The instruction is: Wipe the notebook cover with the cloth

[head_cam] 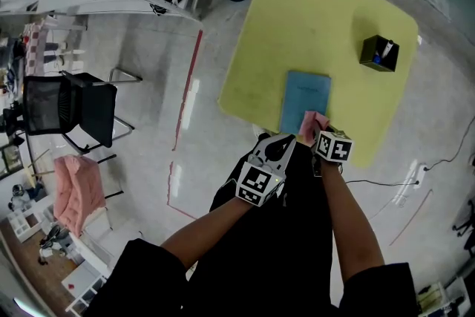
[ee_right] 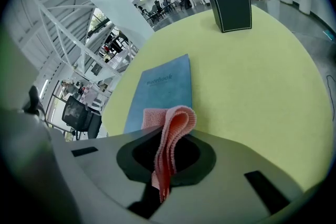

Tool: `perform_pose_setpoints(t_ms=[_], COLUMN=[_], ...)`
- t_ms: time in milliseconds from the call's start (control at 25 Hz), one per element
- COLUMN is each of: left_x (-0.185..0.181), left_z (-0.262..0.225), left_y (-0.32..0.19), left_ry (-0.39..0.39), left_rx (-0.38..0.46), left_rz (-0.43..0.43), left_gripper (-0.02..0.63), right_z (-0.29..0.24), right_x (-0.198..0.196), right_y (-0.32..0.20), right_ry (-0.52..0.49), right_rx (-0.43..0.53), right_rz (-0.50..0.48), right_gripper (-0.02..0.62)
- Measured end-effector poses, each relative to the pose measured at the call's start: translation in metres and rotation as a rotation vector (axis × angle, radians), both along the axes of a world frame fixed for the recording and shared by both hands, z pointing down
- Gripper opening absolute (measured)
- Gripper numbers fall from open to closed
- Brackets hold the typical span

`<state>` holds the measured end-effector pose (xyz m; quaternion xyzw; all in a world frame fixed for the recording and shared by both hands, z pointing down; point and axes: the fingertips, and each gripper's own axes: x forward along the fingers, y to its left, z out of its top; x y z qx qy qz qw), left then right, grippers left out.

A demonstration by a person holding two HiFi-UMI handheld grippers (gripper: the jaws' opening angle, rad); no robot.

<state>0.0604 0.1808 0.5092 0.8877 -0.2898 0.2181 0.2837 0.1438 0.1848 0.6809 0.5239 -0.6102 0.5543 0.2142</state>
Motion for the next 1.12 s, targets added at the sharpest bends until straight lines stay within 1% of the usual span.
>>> perform_pose_setpoints(t_ms=[120,320,560,640,720,760,840,960,1120], left_x=[0.004,0.011,0.021,0.022,0.023,0.024,0.026,0.030,0.029], left_z=[-0.002,-0.005,-0.011,-0.012,-0.012,-0.012,-0.012,-0.015,-0.033], left_y=[0.001,0.000,0.001,0.000,0.000,-0.001,-0.002,-0.006,-0.018], left_ry=[0.002,-0.001,0.005,0.006,0.007,0.009,0.010,0.016,0.032], left_rx=[0.000,0.008,0.012,0.013,0.014,0.014,0.017,0.019,0.044], left_rz=[-0.004,0.000,0.008,0.009,0.013,0.014,0.017,0.010,-0.005], left_gripper=[0.007,0.008,0.008,0.008,0.008,0.008,0.008,0.008,0.008], right_z=[0.006,0.006,-0.001,0.000,-0.005,-0.009,-0.018,-0.043,-0.095], right_x=[0.004,0.015,0.024,0.028,0.034,0.035,0.037,0.039,0.043], right_y=[0.007,0.009,0.010,0.012,0.013,0.012,0.011,0.006,-0.007], right_ry=[-0.014,-0.024,-0.006,-0.009,-0.039,-0.060,-0.078,-0.069,-0.025], right_rx=[-0.005,-0.004,-0.010,-0.014,-0.007,0.003,0.034,0.091,0.187], right_rz=[-0.018,-0.007,-0.022,-0.004,0.045,0.066,0.072,0.054,0.028], right_gripper=[0.035,0.035,0.035,0.037,0.036,0.037,0.037,0.037,0.037])
